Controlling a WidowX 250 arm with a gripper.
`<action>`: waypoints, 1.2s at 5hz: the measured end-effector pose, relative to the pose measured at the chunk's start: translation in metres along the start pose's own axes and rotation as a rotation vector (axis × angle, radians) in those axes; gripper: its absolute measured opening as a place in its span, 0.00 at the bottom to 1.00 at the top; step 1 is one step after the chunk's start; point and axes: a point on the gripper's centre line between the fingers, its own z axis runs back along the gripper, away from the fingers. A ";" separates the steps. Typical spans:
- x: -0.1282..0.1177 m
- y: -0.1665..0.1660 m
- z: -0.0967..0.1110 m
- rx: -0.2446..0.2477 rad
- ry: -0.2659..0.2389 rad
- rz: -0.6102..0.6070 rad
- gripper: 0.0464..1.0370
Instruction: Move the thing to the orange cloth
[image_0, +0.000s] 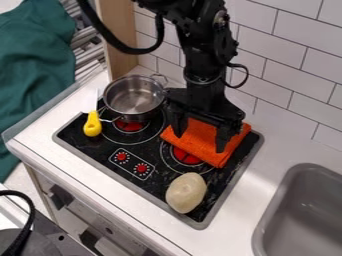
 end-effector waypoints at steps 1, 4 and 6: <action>-0.007 0.001 -0.008 0.001 0.032 0.002 0.97; -0.052 0.007 -0.007 -0.038 0.005 -0.032 0.97; -0.061 0.005 -0.028 -0.025 0.070 -0.033 0.97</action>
